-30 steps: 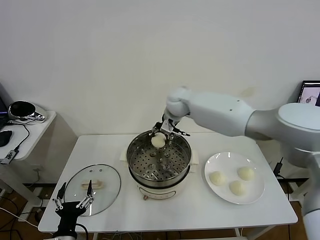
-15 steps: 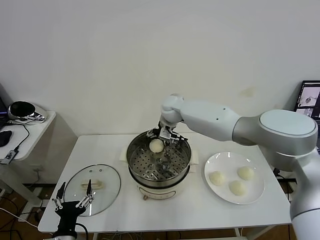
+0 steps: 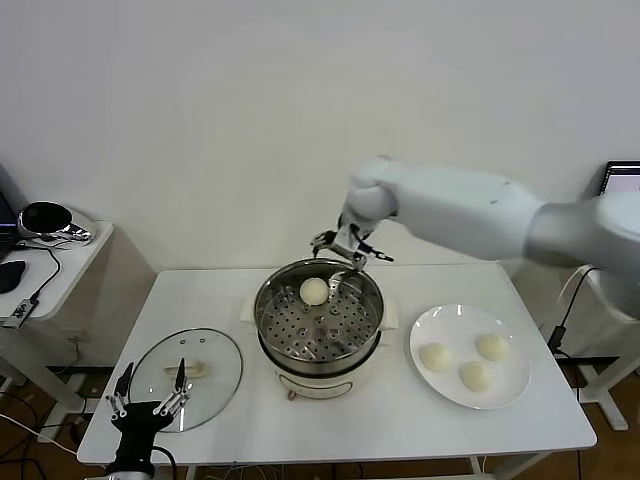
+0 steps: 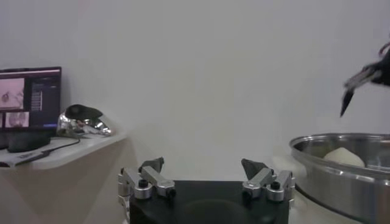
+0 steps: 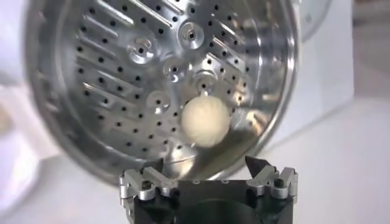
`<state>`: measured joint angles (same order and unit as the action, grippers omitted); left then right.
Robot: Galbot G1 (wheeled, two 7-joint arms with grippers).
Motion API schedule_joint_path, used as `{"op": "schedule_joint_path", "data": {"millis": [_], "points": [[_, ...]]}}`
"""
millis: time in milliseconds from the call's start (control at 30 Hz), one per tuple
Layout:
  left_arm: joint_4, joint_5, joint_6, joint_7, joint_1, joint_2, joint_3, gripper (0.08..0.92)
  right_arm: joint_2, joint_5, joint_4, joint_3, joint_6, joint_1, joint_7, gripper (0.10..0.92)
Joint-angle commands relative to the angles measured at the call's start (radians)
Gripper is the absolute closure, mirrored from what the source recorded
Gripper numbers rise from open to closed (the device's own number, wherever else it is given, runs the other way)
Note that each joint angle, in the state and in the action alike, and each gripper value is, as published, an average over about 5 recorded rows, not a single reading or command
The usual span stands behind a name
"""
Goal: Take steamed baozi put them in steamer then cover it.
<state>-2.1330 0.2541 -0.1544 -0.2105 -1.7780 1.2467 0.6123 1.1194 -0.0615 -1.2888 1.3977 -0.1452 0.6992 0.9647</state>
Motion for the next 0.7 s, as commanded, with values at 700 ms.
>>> {"op": "schedule_joint_path", "data": {"millis": [700], "points": [[-0.021,-0.007,0.008,0.022,-0.017,0.007,-0.009,0.177,-0.646,0.068,-0.246,-0.231,0.377,-0.407,0.045,0.203]]}}
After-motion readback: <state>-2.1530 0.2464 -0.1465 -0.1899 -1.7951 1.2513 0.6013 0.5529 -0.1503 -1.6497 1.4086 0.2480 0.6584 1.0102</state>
